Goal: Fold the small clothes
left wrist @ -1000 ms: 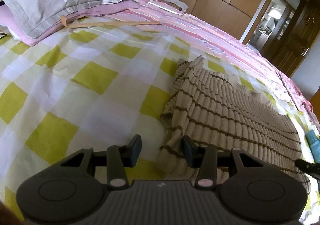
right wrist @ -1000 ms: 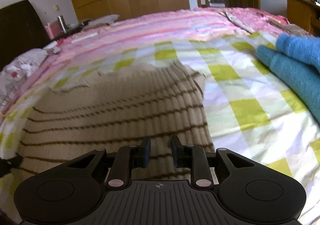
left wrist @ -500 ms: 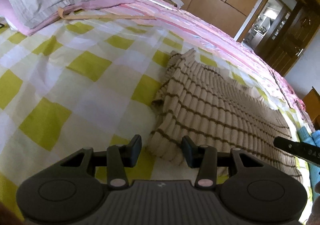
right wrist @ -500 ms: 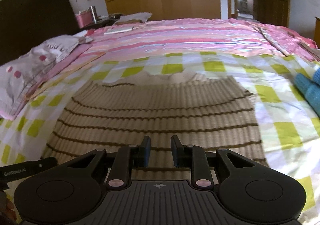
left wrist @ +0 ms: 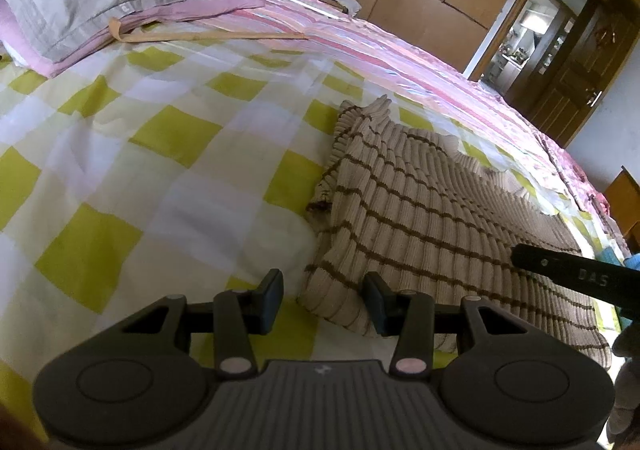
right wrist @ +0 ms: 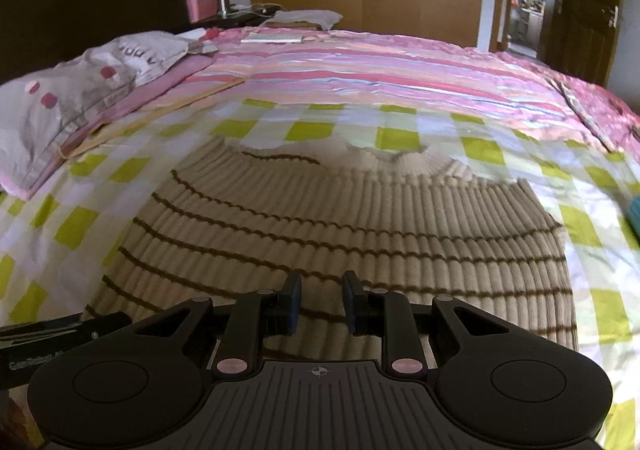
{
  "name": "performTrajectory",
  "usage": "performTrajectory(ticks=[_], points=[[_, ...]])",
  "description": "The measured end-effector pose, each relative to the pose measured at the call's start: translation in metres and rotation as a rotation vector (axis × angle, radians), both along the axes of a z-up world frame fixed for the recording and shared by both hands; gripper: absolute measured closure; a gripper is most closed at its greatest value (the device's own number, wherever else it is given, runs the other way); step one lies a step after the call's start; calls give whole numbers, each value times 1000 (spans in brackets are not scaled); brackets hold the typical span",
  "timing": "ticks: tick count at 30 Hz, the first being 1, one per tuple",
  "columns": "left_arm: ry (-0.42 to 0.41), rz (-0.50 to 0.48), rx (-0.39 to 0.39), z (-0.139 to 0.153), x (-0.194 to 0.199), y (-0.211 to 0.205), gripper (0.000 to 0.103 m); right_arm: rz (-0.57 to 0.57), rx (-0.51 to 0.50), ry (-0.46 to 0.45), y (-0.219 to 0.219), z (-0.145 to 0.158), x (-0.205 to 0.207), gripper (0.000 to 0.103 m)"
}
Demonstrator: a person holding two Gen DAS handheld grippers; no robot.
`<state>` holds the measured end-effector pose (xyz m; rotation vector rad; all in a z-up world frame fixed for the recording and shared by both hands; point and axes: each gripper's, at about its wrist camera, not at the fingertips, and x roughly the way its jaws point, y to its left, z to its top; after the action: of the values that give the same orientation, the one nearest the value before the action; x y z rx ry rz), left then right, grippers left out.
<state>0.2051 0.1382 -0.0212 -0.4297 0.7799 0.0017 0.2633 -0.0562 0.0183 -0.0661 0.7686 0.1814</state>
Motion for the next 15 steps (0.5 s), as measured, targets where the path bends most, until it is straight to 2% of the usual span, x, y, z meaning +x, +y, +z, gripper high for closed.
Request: performTrajectory(ticks=[7,15], points=[[-3,-7,-10,2,-1,1,53,38,-57,1,17,-3,10,79],[-13,-27,14,2,1,-3,53,104,-130,-21,43,-5,21,80]])
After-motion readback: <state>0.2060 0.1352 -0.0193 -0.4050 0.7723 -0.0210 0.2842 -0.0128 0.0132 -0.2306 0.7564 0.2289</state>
